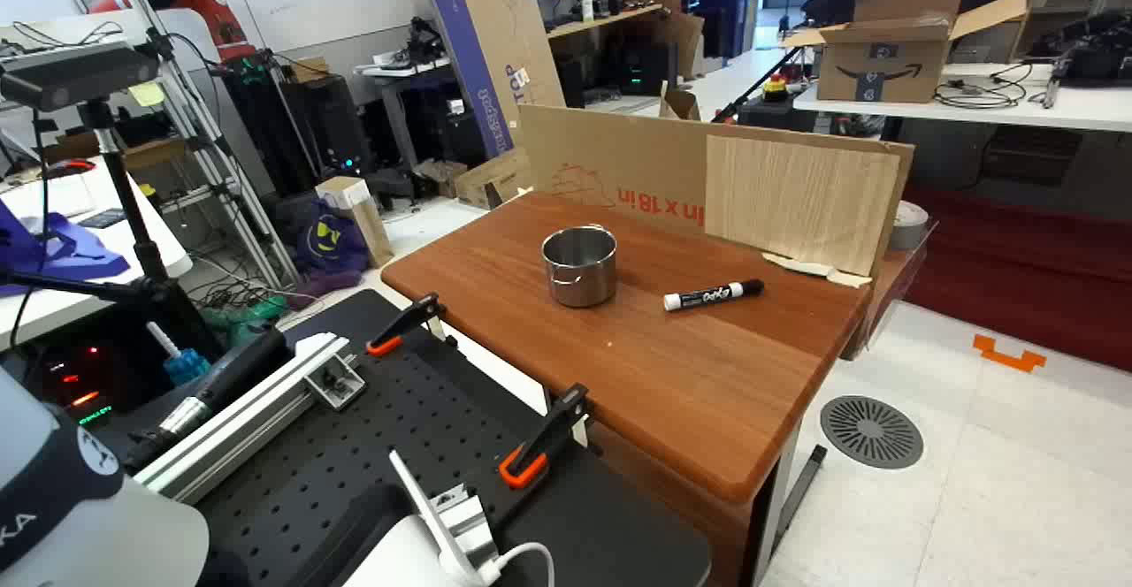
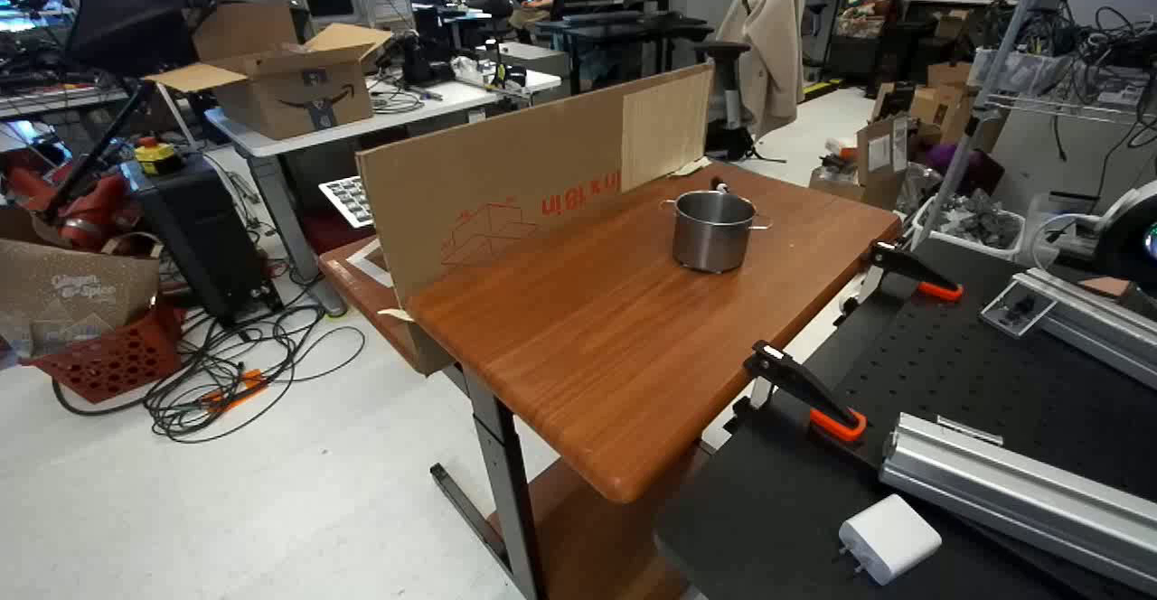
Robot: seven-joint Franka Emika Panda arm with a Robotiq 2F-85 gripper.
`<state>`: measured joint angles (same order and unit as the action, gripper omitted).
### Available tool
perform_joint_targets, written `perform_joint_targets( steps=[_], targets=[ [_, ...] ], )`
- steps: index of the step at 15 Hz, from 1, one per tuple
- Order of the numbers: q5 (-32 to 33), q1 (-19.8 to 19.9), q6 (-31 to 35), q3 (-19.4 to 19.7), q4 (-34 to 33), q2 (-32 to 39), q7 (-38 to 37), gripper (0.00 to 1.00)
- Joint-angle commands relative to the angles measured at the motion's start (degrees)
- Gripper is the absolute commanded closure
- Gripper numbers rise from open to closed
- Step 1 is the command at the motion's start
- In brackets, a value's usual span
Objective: Put the marker in the pot
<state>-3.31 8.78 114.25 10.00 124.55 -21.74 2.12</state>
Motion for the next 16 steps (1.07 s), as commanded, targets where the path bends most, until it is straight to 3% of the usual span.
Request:
perform_joint_targets(
  steps=[1,11,16],
  targets=[
    [-0.01,-0.01,-0.11,0.03,-0.28,0.05,0.03,0.0],
    [-0.3,-0.07,0.04,0.26,-0.45,0.36,0.43,0.0],
    [-0.88,0.16,0.99,0.91,-1.86,6.84,0.42,0.0]
  ],
)
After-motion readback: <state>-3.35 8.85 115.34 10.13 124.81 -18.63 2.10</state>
